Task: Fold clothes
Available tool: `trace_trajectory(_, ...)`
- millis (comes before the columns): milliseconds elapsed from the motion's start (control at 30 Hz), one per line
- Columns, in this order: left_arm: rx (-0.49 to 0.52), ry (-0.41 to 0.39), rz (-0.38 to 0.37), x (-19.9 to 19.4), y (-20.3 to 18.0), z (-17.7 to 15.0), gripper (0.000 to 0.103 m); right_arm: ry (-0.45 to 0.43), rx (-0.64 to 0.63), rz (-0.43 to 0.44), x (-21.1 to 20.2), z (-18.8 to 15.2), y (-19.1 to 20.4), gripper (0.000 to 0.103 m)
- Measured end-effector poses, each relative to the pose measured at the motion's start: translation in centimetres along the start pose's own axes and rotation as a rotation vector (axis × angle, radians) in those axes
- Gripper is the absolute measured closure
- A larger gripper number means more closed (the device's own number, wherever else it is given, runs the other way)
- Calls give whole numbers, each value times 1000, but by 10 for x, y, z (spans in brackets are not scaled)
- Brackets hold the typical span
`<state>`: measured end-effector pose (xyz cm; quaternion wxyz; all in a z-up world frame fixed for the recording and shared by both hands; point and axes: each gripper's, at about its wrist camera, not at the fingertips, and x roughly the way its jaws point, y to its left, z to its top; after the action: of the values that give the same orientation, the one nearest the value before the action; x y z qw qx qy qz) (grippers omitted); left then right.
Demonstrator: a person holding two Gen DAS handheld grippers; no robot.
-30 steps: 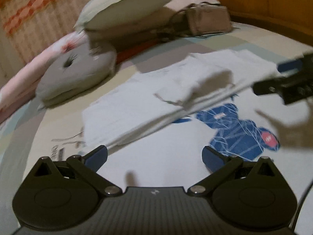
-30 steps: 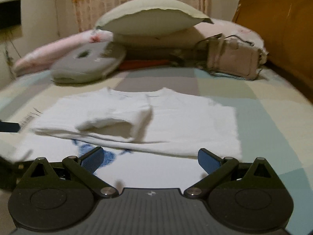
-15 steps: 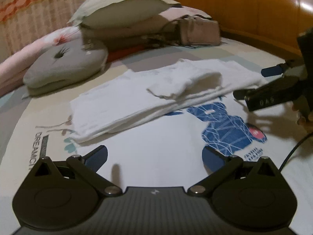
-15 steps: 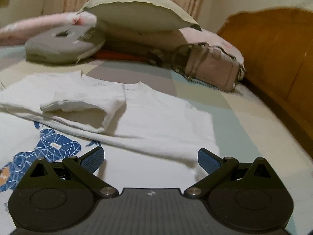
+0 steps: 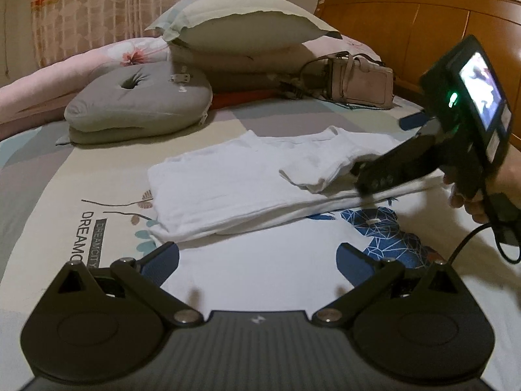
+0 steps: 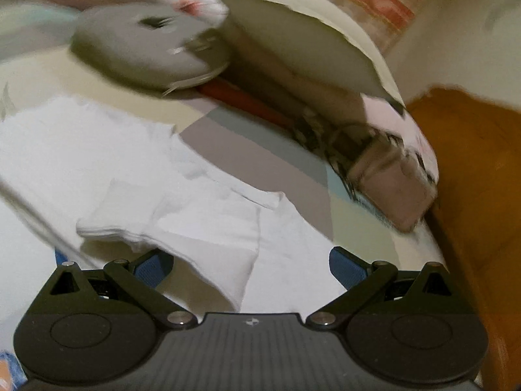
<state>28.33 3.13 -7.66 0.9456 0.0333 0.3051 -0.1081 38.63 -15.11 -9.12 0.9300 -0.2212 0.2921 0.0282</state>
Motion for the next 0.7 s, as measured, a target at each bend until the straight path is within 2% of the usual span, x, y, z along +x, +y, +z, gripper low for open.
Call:
trace_trajectory(200, -13, 9, -28, 0, 0, 1, 1, 75, 379, -38, 1, -38, -65, 0)
trace_trajectory(267, -8, 7, -27, -1, -1, 1, 1, 131, 417, -29, 2, -54, -76, 0)
trace_trajectory(367, -7, 2, -30, -3, -1, 2, 1, 154, 359, -12, -7, -64, -73, 0)
trace_trajectory(567, -14, 10, -29, -2, 1, 2, 1, 172, 131, -4, -30, -50, -46, 0)
trace_trajectory(633, -11, 13, -25, -2, 0, 2, 1, 140, 61, 13, -39, -45, -36, 0)
trace_trajectory(700, -9, 10, -21, -2, 1, 2, 1, 78, 5, 66, -50, -42, -25, 0)
